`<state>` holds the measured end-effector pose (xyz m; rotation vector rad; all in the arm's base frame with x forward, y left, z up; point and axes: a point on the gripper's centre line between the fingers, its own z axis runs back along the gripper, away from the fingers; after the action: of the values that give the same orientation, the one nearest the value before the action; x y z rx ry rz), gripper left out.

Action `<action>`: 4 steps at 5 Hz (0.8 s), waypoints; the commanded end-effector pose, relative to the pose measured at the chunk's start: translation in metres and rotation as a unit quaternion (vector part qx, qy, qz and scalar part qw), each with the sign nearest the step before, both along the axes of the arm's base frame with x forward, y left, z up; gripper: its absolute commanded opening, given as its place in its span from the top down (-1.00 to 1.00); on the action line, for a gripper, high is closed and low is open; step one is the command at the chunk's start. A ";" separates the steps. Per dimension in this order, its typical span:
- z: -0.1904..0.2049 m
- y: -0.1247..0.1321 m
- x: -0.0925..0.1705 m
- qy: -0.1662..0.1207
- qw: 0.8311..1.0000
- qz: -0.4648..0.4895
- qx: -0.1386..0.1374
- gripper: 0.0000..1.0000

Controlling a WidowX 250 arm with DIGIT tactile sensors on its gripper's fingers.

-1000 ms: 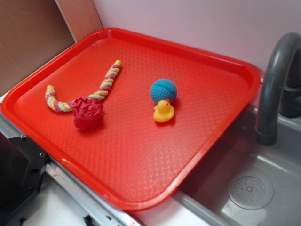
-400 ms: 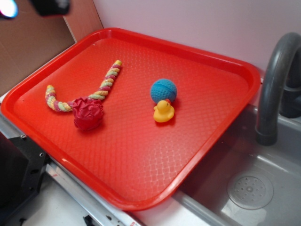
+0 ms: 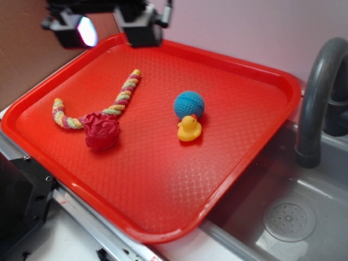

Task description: Grab the blue ball.

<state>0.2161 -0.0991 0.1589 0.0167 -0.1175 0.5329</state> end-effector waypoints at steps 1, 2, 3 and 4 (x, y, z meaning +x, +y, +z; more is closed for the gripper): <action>-0.042 -0.002 0.038 -0.001 1.000 -0.018 -0.011 -1.00; -0.073 0.000 0.049 0.033 0.999 -0.029 -0.002 -1.00; -0.096 0.003 0.052 0.056 0.998 -0.031 0.001 -1.00; -0.119 0.004 0.053 0.074 0.997 -0.038 -0.006 -1.00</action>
<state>0.2628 -0.0997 0.0324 0.0560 0.0554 0.4460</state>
